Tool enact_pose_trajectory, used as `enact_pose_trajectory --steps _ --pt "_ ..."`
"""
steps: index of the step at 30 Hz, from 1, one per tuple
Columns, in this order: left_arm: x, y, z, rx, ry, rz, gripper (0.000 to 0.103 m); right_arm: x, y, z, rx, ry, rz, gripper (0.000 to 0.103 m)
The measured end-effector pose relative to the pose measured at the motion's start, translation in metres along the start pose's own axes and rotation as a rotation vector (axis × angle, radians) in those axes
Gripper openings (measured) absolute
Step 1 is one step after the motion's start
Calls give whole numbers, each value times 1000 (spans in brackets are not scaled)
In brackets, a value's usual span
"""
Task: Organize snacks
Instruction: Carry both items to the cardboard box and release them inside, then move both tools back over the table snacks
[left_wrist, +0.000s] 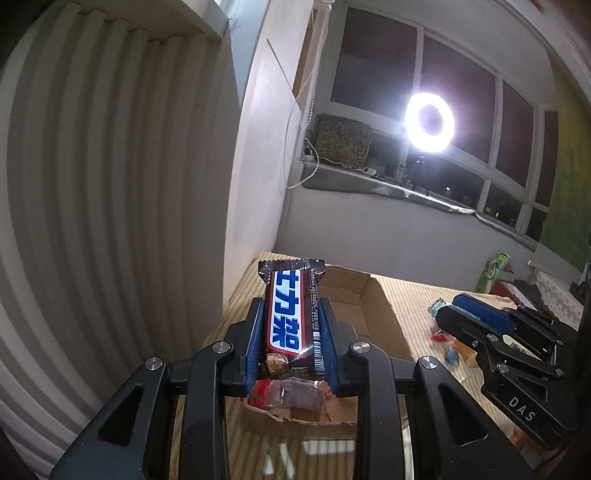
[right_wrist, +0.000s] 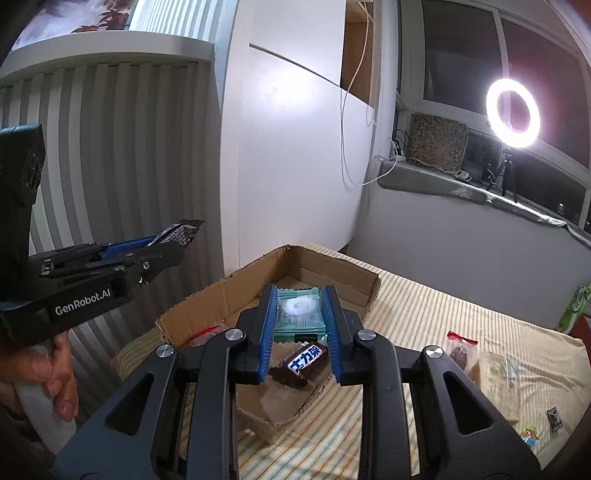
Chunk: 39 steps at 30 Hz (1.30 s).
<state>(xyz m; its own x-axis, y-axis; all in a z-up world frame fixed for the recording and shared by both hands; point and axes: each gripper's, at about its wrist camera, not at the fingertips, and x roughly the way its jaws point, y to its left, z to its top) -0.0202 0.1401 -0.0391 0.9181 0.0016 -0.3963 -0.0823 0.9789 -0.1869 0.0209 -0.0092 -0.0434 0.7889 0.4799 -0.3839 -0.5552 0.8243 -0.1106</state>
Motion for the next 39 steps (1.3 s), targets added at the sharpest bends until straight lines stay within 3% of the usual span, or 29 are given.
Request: enact_pose_trajectory --steps 6,13,15,16,17,18,22,26,30,34,39 --pt "14 -2 -4 9 27 -16 26 24 -10 -10 26 38 20 26" --pt "51 -2 -16 22 126 -26 26 62 -19 -25 53 97 64 28" --pt "58 -1 -19 19 144 -14 37 65 -22 -28 65 94 62 41" --pt "57 1 -19 15 141 -2 60 66 -24 -29 70 93 62 46" --pt "56 4 -19 4 128 17 73 66 -26 -31 71 93 56 46" --pt "56 6 -19 -4 117 35 75 66 -26 -31 71 94 52 46" --pt "53 20 -13 -44 111 59 75 59 -23 -30 69 79 55 48" --pt "45 28 -8 -80 93 79 78 51 -10 -27 28 68 56 62" --pt "33 31 -3 -86 69 92 79 42 2 -23 19 48 70 63" --pt "16 33 2 -88 46 100 79 29 8 -20 21 19 73 75" --pt "-4 24 4 -64 29 107 79 12 1 -25 47 -5 72 75"
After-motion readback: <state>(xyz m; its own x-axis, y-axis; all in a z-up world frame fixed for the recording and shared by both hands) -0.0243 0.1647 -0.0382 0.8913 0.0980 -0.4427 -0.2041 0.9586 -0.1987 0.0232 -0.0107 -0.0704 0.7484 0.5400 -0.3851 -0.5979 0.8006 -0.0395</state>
